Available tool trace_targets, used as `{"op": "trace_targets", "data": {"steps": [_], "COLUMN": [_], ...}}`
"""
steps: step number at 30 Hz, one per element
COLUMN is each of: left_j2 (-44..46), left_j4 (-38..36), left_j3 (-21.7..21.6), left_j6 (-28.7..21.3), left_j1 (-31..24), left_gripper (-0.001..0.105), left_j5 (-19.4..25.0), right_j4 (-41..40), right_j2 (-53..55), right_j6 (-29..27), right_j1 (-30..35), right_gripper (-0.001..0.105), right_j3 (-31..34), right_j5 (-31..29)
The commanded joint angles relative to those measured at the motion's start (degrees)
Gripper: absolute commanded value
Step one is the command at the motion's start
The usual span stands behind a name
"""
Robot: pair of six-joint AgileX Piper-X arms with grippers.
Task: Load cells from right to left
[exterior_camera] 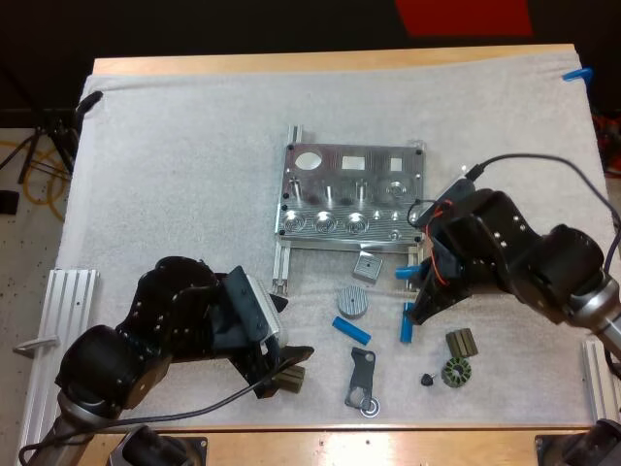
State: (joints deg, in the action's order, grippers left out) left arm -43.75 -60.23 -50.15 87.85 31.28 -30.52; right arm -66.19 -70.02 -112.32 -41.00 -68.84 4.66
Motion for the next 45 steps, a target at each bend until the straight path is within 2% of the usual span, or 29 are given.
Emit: {"op": "trace_targets", "data": {"steps": [1,5,7,10,17,21,23,33,36,37,39,45], "left_j2": [0.4,0.4,0.4,0.4,0.4,0.4,0.4,0.4,0.4,0.4,0.4,0.4], "left_j4": [-0.24,-0.24,-0.24,-0.35,-0.35,0.95,2.19,11.79,12.5,12.59,12.58,12.58], "left_j3": [-0.37,-0.37,-0.37,-0.37,-0.37,-0.37,-0.37,-0.06,-0.07,-0.07,-0.07,-0.07], "left_j6": [1.28,2.32,3.59,4.64,10.19,14.29,14.41,13.16,12.23,12.15,12.17,12.17], "left_j1": [0.06,0.06,0.06,0.06,0.06,0.06,0.06,0.06,0.06,0.06,0.06,0.06], "left_gripper": [0.07,0.07,0.07,0.07,0.07,0.07,0.07,0.07,0.07,0.07,0.07,0.07], "left_j5": [1.76,4.17,9.24,14.16,19.62,25.4,27.85,28.48,28.36,28.22,28.23,28.23], "right_j4": [-2.65,-3.69,-3.95,-4.63,-4.61,-4.16,-3.95,-1.25,-0.43,0.32,1.85,2.77], "right_j2": [-1.68,-4.41,-6.12,-8.49,-12.95,-14.64,-15.19,-17.67,-18.29,-18.48,-18.96,-22.74], "right_j6": [-2.26,-3.61,-3.64,-4.94,-7.62,-8.18,-9.27,-11.33,-15.22,-18.21,-20.49,-24.25], "right_j1": [0.23,0.23,0.23,0.23,0.23,0.23,0.23,2.46,3.76,3.98,4.03,4.17], "right_gripper": [0.012,0.012,0.012,0.012,0.012,0.012,0.012,0.012,0.012,0.012,0.012,0.012], "right_j3": [-2.01,-5.06,-6.58,-8.4,-12.03,-12.72,-12.69,-13.17,-13.17,-13.17,-13.17,-14.54], "right_j5": [-2.45,-5.07,-5.18,-7.17,-10.31,-12.98,-14.32,-15.22,-15.37,-17.12,-19.52,-20.6]}}
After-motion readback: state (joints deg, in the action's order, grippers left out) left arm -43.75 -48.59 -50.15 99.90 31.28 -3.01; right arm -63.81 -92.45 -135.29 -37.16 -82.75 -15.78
